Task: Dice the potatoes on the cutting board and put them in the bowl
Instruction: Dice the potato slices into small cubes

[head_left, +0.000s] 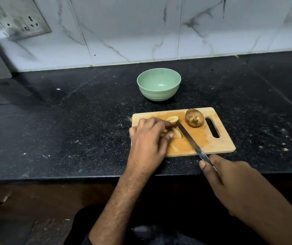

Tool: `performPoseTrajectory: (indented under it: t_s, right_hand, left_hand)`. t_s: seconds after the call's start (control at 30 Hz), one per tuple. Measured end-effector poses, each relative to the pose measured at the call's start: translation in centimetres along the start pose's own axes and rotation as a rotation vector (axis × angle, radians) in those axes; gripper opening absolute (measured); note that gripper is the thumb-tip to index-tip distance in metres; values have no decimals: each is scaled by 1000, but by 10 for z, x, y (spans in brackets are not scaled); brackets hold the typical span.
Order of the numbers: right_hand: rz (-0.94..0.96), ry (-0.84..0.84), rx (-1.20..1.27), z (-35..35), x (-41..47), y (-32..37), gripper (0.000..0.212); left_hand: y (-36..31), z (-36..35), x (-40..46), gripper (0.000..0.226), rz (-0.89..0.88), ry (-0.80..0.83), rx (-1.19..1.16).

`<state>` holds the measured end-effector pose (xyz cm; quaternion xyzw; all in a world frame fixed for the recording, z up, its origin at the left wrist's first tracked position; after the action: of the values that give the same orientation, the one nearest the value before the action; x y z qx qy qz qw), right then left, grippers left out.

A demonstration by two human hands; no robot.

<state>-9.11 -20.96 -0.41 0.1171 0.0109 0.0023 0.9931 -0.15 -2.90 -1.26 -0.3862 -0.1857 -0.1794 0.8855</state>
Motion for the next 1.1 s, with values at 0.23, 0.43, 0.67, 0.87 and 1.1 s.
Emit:
performPoseTrajectory:
  t_s: [0.23,0.43,0.67,0.87,1.1]
  right_hand:
    - [-21,16,-24,0,0,-10,38]
    - [-27,37,-7,-1,-1,-12,39]
    - [-10,36,-12,-1,-2,-11,40]
    - [-18,40,-1,-1,-5,-13,41]
    - [-12,72,-35,-2,-6,-13,39]
  left_hand:
    - [-16,-20,6,31,-69,123,140]
    - [-17,-20,9,18,-50,83,180]
    - [-18,-15,0,18,-74,72,116]
    - [-23,-17,-14,21,-90,85,85]
    - [-15,-14,-12,11,23,48,39]
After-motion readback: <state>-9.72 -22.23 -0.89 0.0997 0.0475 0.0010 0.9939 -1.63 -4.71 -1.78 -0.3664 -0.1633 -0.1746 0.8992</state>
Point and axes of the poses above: each hand's wrist, its own x-axis towards the middle knuckle, its own z-axis out of the back of the hand, y = z × x, the point moved 6 cm from there along x, towards the middle knuckle, and after that the axes turned 12 degrees about -x, right-handed, at the moved point
